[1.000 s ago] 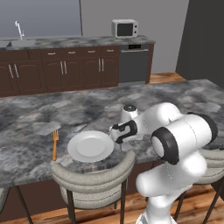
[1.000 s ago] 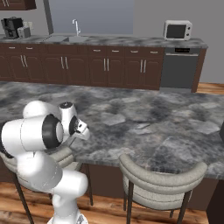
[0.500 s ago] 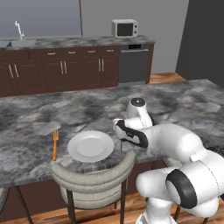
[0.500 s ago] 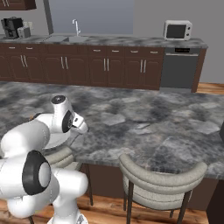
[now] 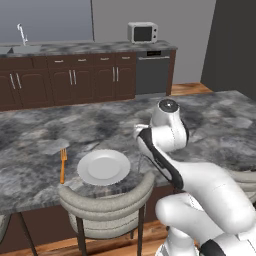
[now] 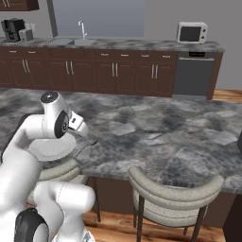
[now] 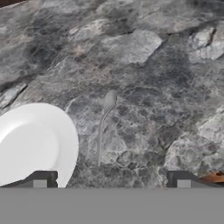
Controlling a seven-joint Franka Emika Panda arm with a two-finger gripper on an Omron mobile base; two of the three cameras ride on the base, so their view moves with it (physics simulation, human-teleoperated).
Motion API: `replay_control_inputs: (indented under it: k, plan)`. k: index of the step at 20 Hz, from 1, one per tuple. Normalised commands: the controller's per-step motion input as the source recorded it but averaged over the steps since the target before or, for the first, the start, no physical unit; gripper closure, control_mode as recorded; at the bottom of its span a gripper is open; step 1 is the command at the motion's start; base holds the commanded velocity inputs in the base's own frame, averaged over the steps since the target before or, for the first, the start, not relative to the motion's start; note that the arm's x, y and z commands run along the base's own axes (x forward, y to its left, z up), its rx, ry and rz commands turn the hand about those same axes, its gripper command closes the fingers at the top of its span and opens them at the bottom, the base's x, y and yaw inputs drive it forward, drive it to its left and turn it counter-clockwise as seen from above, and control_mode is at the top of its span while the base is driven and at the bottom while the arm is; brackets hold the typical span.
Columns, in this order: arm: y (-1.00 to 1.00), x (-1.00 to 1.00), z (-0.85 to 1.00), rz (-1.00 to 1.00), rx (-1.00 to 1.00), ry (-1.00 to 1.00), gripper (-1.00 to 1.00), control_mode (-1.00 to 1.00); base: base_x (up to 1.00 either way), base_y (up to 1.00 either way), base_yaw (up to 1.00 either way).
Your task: Take the fork and place it on the left side of the plate. Then take the spoon and place it on the right side of the plate. Make sure they're directly next to the plate.
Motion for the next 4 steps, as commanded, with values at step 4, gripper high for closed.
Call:
replay_control_inputs:
  k: [4]
  plan:
    - [0.02, -0.53, 0.7, 0.0, 0.0, -0.01, -1.0, -1.0, 0.0, 0.0, 0.0]
